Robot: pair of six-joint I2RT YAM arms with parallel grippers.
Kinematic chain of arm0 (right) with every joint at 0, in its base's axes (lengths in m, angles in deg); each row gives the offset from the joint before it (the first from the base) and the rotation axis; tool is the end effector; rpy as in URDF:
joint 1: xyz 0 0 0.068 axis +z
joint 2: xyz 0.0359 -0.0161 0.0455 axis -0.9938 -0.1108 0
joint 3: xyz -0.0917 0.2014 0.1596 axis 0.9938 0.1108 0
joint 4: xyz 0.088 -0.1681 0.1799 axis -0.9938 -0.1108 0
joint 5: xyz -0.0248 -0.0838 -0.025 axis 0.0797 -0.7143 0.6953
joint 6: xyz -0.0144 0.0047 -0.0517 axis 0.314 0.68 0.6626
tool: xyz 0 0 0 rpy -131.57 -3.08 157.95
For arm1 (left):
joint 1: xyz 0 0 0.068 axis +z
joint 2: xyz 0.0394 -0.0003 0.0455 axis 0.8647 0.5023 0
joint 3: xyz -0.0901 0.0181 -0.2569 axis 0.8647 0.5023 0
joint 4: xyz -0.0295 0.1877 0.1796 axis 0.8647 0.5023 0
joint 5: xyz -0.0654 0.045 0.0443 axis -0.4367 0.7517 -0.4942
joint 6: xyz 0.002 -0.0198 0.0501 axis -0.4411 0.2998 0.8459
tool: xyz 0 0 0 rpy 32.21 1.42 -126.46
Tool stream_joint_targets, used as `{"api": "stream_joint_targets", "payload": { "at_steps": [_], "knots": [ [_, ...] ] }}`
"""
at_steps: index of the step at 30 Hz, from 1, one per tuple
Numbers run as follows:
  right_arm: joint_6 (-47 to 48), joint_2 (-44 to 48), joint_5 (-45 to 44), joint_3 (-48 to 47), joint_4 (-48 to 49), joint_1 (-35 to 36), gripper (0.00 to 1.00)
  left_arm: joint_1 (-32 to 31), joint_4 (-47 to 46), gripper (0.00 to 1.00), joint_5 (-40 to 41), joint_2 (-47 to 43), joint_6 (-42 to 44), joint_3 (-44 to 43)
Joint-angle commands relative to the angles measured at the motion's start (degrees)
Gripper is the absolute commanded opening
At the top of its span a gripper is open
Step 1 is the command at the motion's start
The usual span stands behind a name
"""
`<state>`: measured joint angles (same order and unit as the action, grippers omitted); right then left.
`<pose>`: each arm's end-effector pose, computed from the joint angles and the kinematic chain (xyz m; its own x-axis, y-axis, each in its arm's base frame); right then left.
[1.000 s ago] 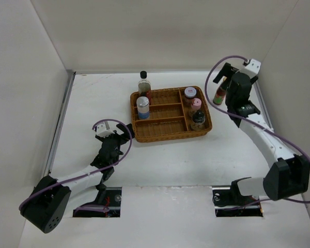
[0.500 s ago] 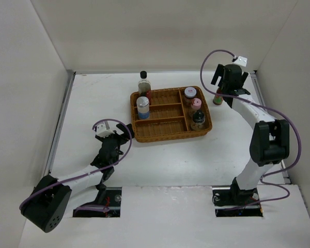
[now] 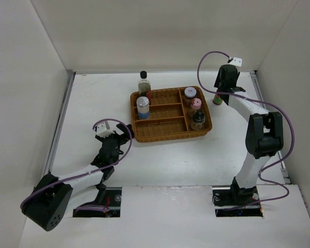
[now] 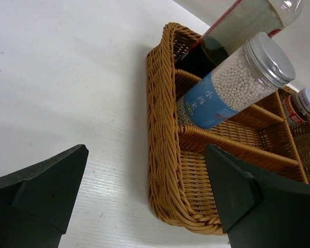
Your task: Organize the condiment bottles
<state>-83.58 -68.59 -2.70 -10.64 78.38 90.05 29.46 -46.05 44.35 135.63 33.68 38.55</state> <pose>0.4329 0.0332 0.2675 -0.3639 0.1368 -0.9213 0.3635 0.9316 -0.0052 0.1659 -0.0762 0.1635 -0.0986 -0.5386 -0.8368 -0.0812 0.8424 -0.5326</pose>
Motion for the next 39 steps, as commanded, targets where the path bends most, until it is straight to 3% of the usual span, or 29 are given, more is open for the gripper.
{"api": "stream_joint_targets", "payload": {
  "at_steps": [1,3,7,14,20,30,39],
  "knots": [
    [1.09,0.04,-2.89,-2.52,3.0,-0.13,0.51,0.29,-3.08,1.0,-0.59,0.19,-0.56,-1.14],
    [0.92,0.74,-3.77,-2.26,3.18,-0.22,0.41,0.29,-3.08,1.0,-0.59,0.02,-0.56,-1.14],
    [1.27,4.6,-6.49,-1.11,6.34,-0.04,0.36,0.38,-3.08,1.0,-0.51,-0.07,-0.56,-1.05],
    [2.85,12.43,-7.46,-5.67,6.78,2.06,0.34,0.55,-3.08,1.0,-0.5,-0.86,-0.56,-0.79],
    [4.43,15.78,-6.5,-10.77,6.52,7.85,0.34,0.64,-3.08,1.0,-0.59,-0.78,-0.56,-0.79],
    [2.07,8.05,0.53,-19.65,7.13,20.07,0.35,0.82,-2.64,1.0,-0.24,-2.88,-0.56,-0.17],
    [-1.46,-3.02,2.55,-25.81,7.4,24.47,0.35,1.17,-2.56,1.0,-0.07,-2.89,-0.56,-0.08]
  ]
}}
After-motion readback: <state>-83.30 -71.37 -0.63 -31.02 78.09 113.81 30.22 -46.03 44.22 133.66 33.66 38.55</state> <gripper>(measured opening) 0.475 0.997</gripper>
